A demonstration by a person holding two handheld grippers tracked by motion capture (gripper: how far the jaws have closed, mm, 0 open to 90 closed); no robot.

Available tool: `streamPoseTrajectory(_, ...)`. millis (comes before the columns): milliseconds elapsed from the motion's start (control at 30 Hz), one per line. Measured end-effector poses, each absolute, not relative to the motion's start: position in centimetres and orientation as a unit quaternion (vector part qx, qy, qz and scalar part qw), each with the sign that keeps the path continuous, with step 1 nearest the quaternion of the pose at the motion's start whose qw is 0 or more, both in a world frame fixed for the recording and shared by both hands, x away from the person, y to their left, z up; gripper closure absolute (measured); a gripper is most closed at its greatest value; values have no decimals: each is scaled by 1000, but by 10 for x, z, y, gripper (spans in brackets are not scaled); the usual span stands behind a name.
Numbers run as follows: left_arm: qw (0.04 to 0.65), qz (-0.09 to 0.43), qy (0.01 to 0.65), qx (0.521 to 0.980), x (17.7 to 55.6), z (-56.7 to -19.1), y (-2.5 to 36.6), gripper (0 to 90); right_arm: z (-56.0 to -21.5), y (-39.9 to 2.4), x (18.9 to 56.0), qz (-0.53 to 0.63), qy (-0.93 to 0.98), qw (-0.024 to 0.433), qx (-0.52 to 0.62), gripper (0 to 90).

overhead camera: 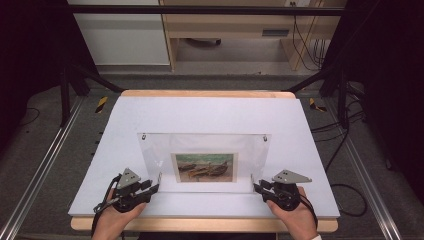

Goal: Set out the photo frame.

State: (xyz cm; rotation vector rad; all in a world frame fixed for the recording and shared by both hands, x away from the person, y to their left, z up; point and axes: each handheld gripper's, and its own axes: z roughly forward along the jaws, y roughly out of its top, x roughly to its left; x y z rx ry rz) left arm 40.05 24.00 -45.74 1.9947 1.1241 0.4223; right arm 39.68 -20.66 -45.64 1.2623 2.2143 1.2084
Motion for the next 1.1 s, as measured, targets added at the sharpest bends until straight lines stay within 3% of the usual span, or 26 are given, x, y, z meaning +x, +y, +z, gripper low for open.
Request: streamPoseTrajectory(1100, 385, 179, 440, 791, 399, -457, 238, 673, -455, -210, 396, 427, 772, 156, 444, 731)
